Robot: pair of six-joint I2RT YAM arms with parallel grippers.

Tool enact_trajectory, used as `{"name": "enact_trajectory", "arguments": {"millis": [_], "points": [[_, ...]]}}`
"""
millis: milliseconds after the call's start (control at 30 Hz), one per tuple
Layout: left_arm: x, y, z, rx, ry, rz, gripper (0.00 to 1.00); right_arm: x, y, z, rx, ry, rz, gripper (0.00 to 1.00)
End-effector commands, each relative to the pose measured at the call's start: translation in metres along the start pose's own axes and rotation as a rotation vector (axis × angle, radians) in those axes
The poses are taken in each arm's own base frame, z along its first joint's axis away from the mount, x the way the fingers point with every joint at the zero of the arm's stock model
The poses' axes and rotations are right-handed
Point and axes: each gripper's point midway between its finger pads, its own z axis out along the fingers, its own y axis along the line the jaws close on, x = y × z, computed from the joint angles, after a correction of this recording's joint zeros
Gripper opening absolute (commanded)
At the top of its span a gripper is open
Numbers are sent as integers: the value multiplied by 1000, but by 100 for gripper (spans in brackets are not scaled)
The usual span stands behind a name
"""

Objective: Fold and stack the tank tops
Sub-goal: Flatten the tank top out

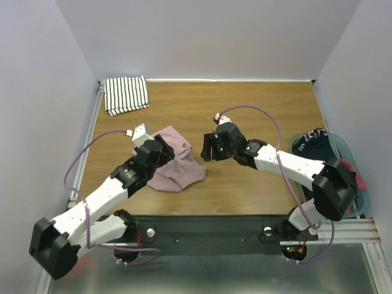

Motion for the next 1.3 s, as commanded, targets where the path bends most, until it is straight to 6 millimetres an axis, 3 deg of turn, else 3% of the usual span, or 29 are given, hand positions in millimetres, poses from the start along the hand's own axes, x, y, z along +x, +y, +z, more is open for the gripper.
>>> {"name": "enact_trajectory", "arguments": {"millis": [0,33,67,100,133,167,267,300,467,633,733,767,900,1133,1200,1267], "points": [[-36,-38,27,52,-25,165,68,14,20,-9,-124,-29,55,67],[-35,-42,34,55,4,206,68,24,18,-9,-129,-17,67,66],[-17,-45,49,71,96,261,68,27,19,-14,-151,-17,91,66],[-23,-59,52,111,110,339,68,44,16,-13,-156,3,95,66],[-13,-57,64,99,164,378,68,51,17,-14,-161,10,107,65],[-13,-69,65,137,189,411,68,53,24,-16,-192,-3,105,65],[-9,-68,77,128,223,494,70,77,21,-11,-194,31,106,65],[-10,-76,77,157,236,500,70,83,22,-7,-201,34,100,65],[-4,-83,88,168,294,550,70,92,24,8,-221,37,95,65],[1,-86,87,190,331,568,70,84,22,28,-206,-34,112,61],[6,-83,85,193,358,590,70,93,16,44,-166,-11,130,50],[7,-84,84,204,369,598,70,94,13,46,-151,-18,144,37],[18,-76,86,184,420,664,70,101,3,39,-134,-23,163,17],[49,-66,91,149,509,759,70,110,-27,24,-20,-30,186,5],[54,-66,91,147,519,769,70,119,-48,19,72,-23,186,2],[58,-67,93,144,526,770,69,116,-63,11,132,-58,201,0]]}}
